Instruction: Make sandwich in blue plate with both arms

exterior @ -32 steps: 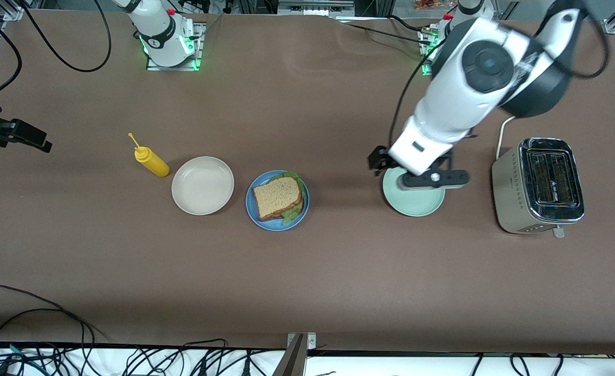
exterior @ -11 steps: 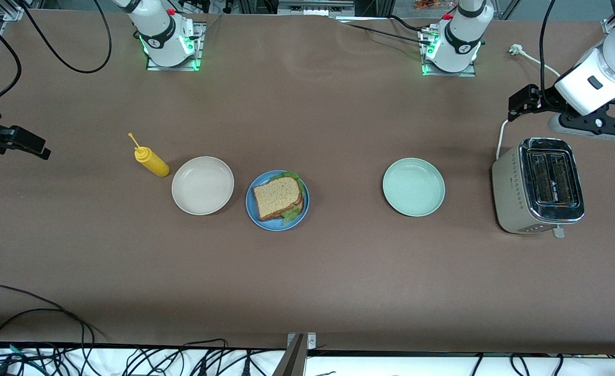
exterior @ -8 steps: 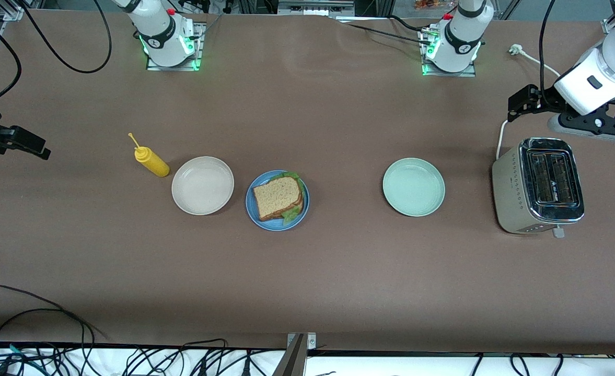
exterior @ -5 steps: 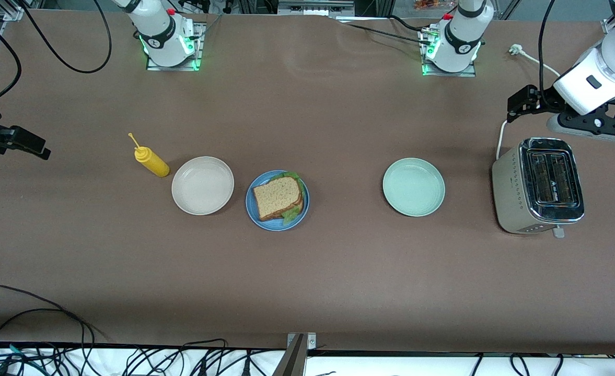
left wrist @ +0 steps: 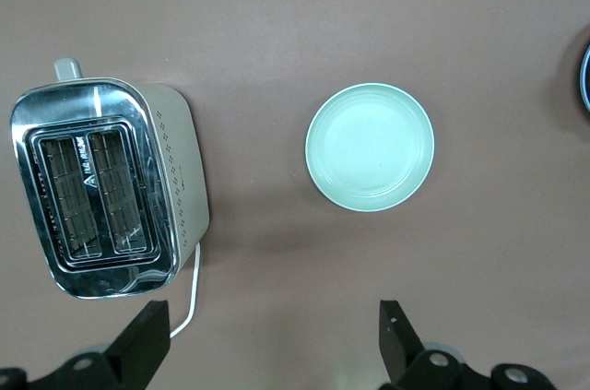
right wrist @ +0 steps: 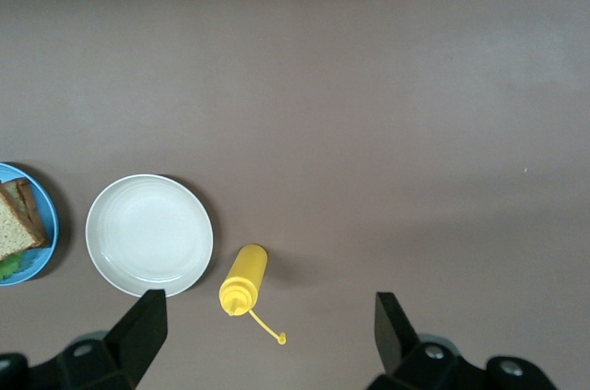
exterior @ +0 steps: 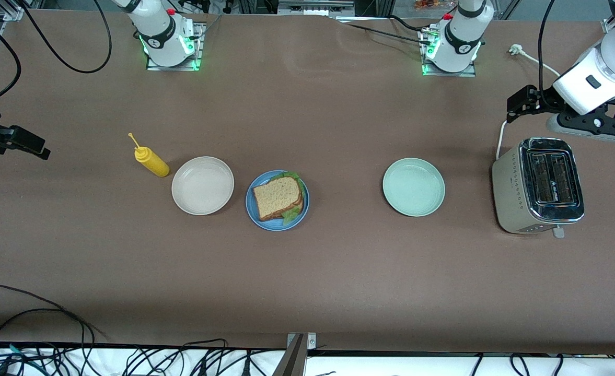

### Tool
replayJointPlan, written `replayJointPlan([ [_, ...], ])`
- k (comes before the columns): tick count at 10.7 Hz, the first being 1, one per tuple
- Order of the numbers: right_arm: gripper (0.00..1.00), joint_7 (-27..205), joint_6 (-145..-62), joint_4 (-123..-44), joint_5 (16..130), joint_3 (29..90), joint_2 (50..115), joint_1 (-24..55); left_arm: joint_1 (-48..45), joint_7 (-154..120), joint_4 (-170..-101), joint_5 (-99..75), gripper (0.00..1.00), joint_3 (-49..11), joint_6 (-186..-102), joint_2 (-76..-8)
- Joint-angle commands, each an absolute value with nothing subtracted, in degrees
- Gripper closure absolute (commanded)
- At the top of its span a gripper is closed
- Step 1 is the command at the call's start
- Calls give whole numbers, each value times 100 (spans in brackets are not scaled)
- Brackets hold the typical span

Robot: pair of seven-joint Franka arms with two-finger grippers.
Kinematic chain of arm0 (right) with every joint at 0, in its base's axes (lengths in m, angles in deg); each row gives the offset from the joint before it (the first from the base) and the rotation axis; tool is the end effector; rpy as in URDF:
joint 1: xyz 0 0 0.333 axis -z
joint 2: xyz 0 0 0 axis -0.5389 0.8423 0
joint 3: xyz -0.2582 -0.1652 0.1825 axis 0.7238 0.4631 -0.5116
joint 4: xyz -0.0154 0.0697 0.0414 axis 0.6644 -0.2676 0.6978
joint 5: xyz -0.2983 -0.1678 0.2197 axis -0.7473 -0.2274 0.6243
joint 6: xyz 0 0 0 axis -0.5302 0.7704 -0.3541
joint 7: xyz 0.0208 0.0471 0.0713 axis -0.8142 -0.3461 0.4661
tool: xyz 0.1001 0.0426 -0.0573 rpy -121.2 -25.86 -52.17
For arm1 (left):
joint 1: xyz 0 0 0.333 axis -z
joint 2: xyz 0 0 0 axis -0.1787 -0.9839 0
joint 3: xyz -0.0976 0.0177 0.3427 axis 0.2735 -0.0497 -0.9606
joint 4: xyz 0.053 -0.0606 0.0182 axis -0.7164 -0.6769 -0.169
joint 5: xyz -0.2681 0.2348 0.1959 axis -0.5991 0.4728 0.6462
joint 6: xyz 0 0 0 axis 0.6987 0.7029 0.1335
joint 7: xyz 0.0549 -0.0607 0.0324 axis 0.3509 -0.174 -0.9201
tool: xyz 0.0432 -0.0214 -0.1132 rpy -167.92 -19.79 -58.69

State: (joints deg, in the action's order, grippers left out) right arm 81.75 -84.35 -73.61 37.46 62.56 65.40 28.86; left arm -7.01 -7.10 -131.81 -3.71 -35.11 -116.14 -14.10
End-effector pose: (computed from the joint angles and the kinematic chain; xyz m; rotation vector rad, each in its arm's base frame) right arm 0.6136 -0.0414 0.6073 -3.1322 0.1876 -0.0424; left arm 0.5465 -0.0562 0.6190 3.1154 -0.2383 -0.1378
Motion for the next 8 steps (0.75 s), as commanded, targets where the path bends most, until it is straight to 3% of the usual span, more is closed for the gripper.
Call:
replayJointPlan([
  [1, 0, 8160, -8382, -7168, 3766, 6239, 6486, 2910, -704, -587, -13286, -307, 0, -3498, -11688, -1280],
  [8, 0, 8248, -8188, -7114, 3775, 6213, 6407, 2901, -704, -587, -13269, -298, 0, -3498, -11732, -1315],
])
